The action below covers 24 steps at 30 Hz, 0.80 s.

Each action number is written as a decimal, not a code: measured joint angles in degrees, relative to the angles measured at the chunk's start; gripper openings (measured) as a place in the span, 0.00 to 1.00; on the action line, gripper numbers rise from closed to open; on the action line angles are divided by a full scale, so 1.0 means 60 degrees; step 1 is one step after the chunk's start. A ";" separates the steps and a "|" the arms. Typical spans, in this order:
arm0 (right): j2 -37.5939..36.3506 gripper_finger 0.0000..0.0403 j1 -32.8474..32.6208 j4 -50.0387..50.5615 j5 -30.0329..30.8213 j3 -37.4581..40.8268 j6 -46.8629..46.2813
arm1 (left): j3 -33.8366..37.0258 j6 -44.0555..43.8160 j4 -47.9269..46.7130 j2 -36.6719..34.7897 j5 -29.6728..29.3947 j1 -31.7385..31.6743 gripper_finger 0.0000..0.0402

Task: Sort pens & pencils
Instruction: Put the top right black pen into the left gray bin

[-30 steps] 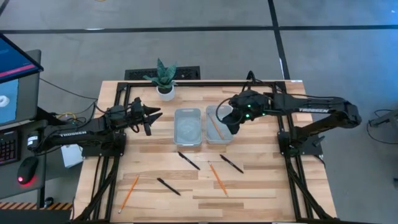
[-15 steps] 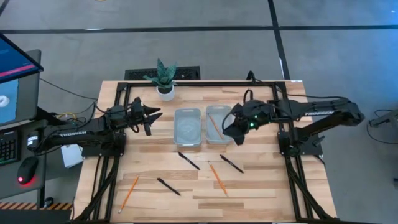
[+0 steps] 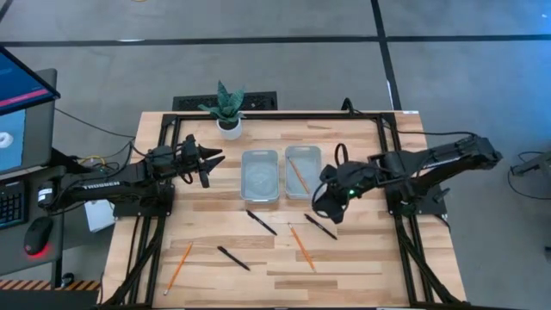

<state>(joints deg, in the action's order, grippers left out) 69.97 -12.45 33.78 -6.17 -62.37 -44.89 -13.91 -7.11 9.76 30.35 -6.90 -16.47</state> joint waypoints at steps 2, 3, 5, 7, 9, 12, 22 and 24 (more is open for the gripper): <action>0.0128 0.38 -0.0135 -0.0099 0.0003 -0.0046 -0.0171 | 0.0000 0.0000 0.0000 0.0004 0.0000 0.0000 0.29; 0.0207 0.41 -0.0179 -0.0054 0.0009 -0.0057 -0.0263 | 0.0000 0.0004 0.0011 0.0004 0.0000 0.0000 0.29; 0.0297 0.48 -0.0316 0.0547 0.0007 0.0015 -0.0281 | 0.0000 0.0004 0.0024 0.0004 0.0000 0.0000 0.29; 0.0484 0.54 -0.0423 0.0665 0.0029 -0.0051 -0.0282 | 0.0000 0.0004 -0.0011 0.0004 0.0000 0.0000 0.29; 0.0648 0.58 -0.0507 0.1467 0.0044 -0.0014 -0.0289 | 0.0000 0.0004 0.0003 0.0000 0.0000 0.0000 0.29; 0.1073 0.62 -0.0712 0.1747 0.0064 -0.0011 -0.0286 | 0.0000 0.0004 -0.0095 0.0004 0.0004 0.0000 0.29; 0.2573 0.62 -0.1441 0.2121 0.0433 -0.0022 0.0226 | 0.0000 0.0004 -0.0462 0.0233 0.0069 0.0000 0.29; 0.2936 0.62 -0.1446 0.2088 0.0536 -0.0022 0.0205 | 0.0004 0.0004 -0.0564 0.0266 0.0069 0.0000 0.29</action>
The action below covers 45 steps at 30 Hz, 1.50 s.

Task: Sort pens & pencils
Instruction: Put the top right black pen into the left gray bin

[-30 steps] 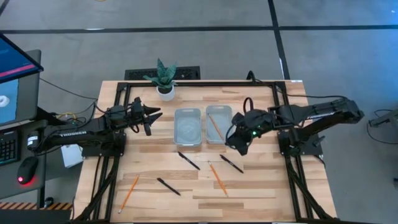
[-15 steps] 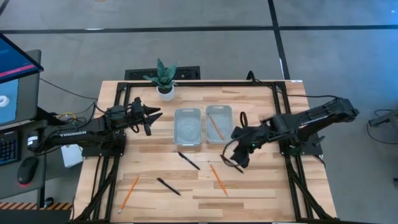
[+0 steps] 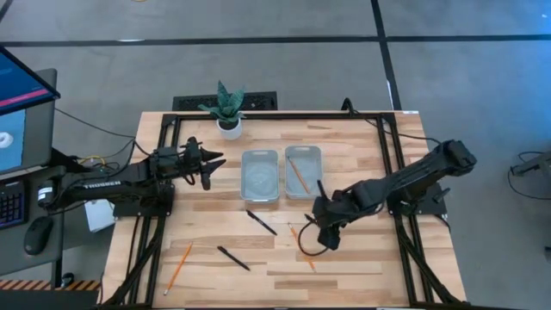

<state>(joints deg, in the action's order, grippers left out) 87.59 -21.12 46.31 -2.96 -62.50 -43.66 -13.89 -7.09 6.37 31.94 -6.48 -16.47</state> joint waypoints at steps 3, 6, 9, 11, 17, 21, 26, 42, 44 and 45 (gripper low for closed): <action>0.0566 0.62 0.0050 0.0036 0.0044 0.0000 -0.0376 | 0.0000 0.0000 0.0078 0.0050 0.0000 0.0000 0.29; 0.1081 0.62 0.0174 0.0003 0.0051 0.0000 -0.0894 | 0.0000 0.0000 0.0054 0.0055 0.0001 0.0000 0.29; 0.1491 0.62 0.0256 0.0019 0.0068 0.0001 -0.1267 | 0.0000 -0.0007 0.0008 0.0055 0.0002 0.0000 0.29; 0.1754 0.62 0.0270 -0.0026 0.0055 0.0000 -0.1312 | 0.0000 -0.0007 -0.0005 0.0055 0.0003 0.0004 0.29; 0.2444 0.62 0.0273 -0.0089 0.0060 0.0000 -0.1329 | 0.0000 -0.0011 -0.0008 0.0055 0.0003 0.0000 0.29; 0.2848 0.62 0.0273 -0.0197 0.0065 0.0000 -0.1260 | 0.0000 -0.0012 -0.0008 0.0055 0.0001 0.0002 0.29; 0.3074 0.62 0.0266 -0.0232 0.0044 -0.0022 -0.1152 | 0.0000 -0.0018 -0.0011 0.0055 0.0000 0.0003 0.29; 0.3074 0.37 0.0275 -0.0166 0.0035 -0.0018 -0.0642 | 0.0000 -0.0157 -0.0158 0.0055 0.0002 0.0000 0.29; 0.3074 0.32 0.0274 -0.0168 0.0034 -0.0018 -0.0645 | 0.0000 -0.0160 -0.0157 0.0055 0.0003 0.0003 0.29; 0.3074 0.29 0.0277 -0.0168 0.0033 -0.0018 -0.0645 | 0.0000 -0.0160 -0.0157 0.0055 0.0000 0.0003 0.29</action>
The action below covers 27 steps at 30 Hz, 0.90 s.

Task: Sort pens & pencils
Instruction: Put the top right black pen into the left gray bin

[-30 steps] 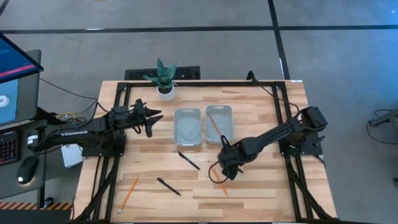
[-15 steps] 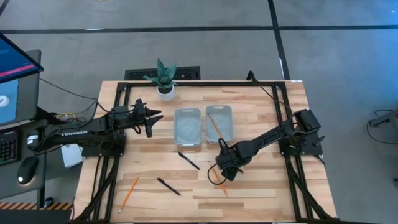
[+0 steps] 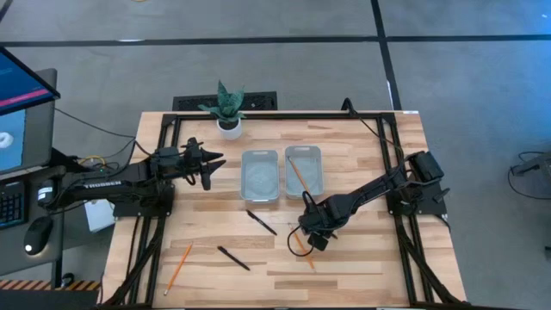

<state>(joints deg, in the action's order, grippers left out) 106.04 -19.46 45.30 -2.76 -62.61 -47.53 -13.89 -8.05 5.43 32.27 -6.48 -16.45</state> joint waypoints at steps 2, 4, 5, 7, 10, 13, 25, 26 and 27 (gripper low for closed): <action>0.0000 0.25 -0.0004 -0.0007 0.0000 0.0000 0.0004 | -0.0003 0.0003 0.0000 0.0000 0.0002 0.0000 0.29; 0.0000 0.22 -0.0004 -0.0015 -0.0010 0.0000 0.0000 | -0.0003 0.0004 0.0002 0.0000 0.0001 -0.0002 0.29; 0.0000 0.20 -0.0004 -0.0014 -0.0020 0.0003 0.0002 | -0.0003 0.0004 0.0002 0.0000 0.0001 0.0000 0.29; 0.0000 0.18 -0.0004 -0.0015 -0.0022 0.0004 0.0004 | -0.0003 0.0004 0.0001 0.0000 0.0001 0.0000 0.29; 0.0000 0.16 -0.0004 -0.0011 -0.0022 0.0004 0.0004 | -0.0003 0.0004 0.0004 0.0000 0.0000 0.0000 0.29; 0.0000 0.16 -0.0004 -0.0034 -0.0022 0.0006 0.0004 | -0.0003 0.0004 0.0004 0.0000 0.0002 -0.0001 0.29; -0.0040 0.16 -0.0004 -0.0109 -0.0018 0.0028 0.0005 | -0.0003 0.0004 0.0004 0.0000 0.0004 -0.0003 0.29; -0.0040 0.16 -0.0004 -0.0091 -0.0018 0.0011 0.0008 | -0.0003 0.0004 0.0004 0.0000 0.0000 0.0000 0.29; -0.0032 0.16 -0.0004 -0.0043 -0.0018 -0.0034 0.0050 | -0.0003 0.0004 0.0007 0.0000 0.0001 -0.0002 0.29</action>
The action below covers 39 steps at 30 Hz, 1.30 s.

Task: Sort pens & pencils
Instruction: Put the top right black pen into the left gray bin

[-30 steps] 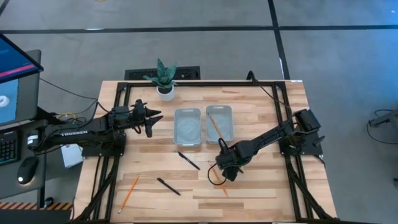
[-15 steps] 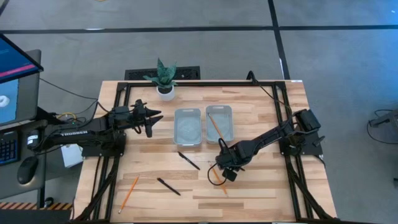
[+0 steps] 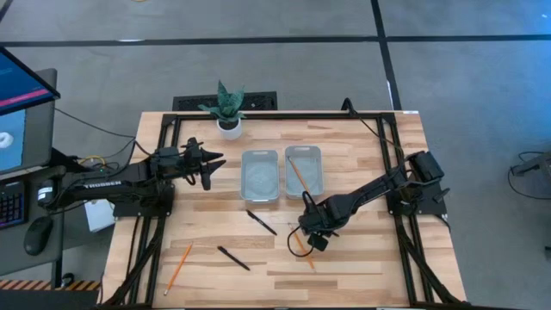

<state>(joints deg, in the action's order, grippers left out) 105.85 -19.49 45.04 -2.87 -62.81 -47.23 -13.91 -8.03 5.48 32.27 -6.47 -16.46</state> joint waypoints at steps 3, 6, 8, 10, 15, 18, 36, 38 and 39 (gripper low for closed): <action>0.0018 0.16 0.0000 -0.0032 0.0000 -0.0228 0.0342 | 0.0000 0.0000 0.0000 0.0000 -0.0001 0.0002 0.29; 0.0010 0.16 0.0062 0.0038 0.0015 -0.0450 0.0673 | 0.0000 0.0003 0.0000 0.0000 0.0000 -0.0001 0.29; 0.0010 0.16 0.0158 0.0171 0.0018 -0.0604 0.0959 | 0.0000 0.0004 0.0000 0.0000 -0.0001 0.0002 0.29; 0.0007 0.16 0.0282 0.0278 0.0029 -0.0704 0.1228 | 0.0000 0.0004 0.0004 0.0000 0.0002 0.0002 0.29; 0.0003 0.16 0.0588 0.0506 0.0108 -0.1031 0.1961 | 0.0000 0.0015 0.0003 -0.0001 -0.0001 0.0001 0.29; -0.0001 0.16 0.0781 0.0794 0.0321 -0.1380 0.2566 | 0.0000 0.0016 0.0003 0.0000 -0.0001 -0.0001 0.29; -0.0019 0.16 0.1985 0.1154 0.0754 -0.3919 0.4908 | 0.0000 -0.0035 0.0000 -0.0003 -0.0001 0.0002 0.29; -0.0019 0.16 0.2088 0.0976 0.0873 -0.4292 0.4965 | 0.0000 -0.0168 0.0000 0.0000 0.0000 0.0002 0.29; -0.0019 0.16 0.2139 0.0837 0.1015 -0.4467 0.4977 | 0.0000 -0.0218 0.0000 -0.0003 -0.0001 -0.0001 0.29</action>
<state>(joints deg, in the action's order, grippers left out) 105.73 -6.65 50.06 3.21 -89.62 -17.36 -13.91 -9.34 5.48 32.25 -6.48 -16.47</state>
